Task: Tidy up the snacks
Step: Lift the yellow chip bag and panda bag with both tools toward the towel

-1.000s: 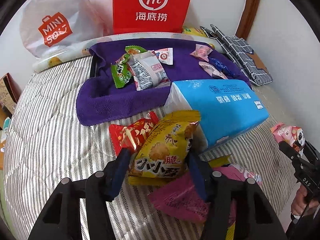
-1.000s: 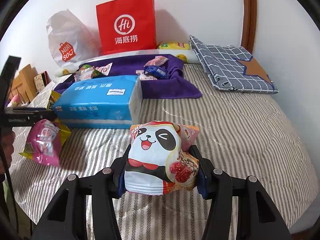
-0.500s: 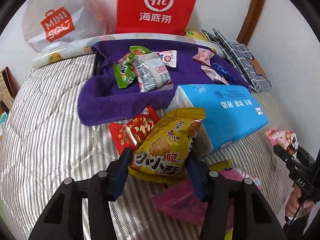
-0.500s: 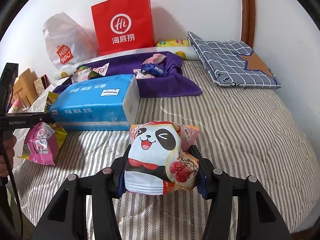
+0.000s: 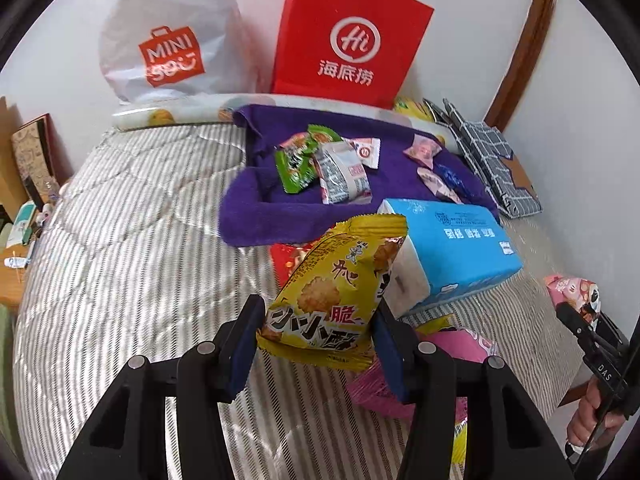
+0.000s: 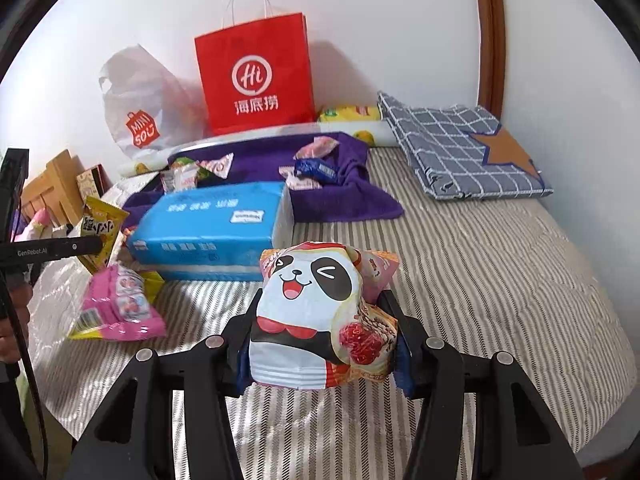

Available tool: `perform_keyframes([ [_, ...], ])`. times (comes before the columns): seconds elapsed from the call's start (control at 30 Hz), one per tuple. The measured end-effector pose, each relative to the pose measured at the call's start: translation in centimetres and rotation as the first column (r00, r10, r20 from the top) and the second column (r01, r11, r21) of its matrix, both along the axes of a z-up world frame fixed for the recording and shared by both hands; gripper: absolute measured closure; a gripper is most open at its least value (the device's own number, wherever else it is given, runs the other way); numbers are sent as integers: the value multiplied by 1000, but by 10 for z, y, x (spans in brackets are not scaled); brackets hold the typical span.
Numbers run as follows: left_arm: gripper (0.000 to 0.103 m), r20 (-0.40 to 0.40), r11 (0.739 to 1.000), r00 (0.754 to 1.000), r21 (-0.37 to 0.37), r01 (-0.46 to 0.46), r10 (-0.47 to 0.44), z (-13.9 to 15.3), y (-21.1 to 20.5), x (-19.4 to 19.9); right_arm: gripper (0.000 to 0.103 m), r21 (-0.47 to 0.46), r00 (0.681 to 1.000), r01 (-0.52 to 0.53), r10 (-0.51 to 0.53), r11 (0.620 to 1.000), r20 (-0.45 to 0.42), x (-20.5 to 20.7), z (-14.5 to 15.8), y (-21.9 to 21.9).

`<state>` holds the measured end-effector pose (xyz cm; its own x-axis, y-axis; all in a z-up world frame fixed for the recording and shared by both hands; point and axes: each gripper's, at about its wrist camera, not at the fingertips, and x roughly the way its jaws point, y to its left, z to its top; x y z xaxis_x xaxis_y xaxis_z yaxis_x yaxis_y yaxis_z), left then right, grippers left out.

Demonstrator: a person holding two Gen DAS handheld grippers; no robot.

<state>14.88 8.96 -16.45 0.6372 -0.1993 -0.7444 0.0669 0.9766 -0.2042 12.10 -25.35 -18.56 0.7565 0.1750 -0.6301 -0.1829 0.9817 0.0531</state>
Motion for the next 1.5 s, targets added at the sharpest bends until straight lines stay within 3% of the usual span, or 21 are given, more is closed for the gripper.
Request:
perform_keyframes([
  [0.43, 52, 59, 1000, 998, -6, -16, 16, 25, 4, -35, 50, 3, 999, 10, -11, 1000, 48, -23, 28, 3],
  [0.73, 52, 101, 1000, 995, -22, 20, -17, 41, -11, -52, 50, 8, 996, -1, 0, 1000, 90, -32, 53, 11],
  [1.5, 52, 158, 993, 984, -75, 96, -83, 67, -60, -44, 50, 43, 990, -2, -4, 999, 144, -27, 95, 8],
])
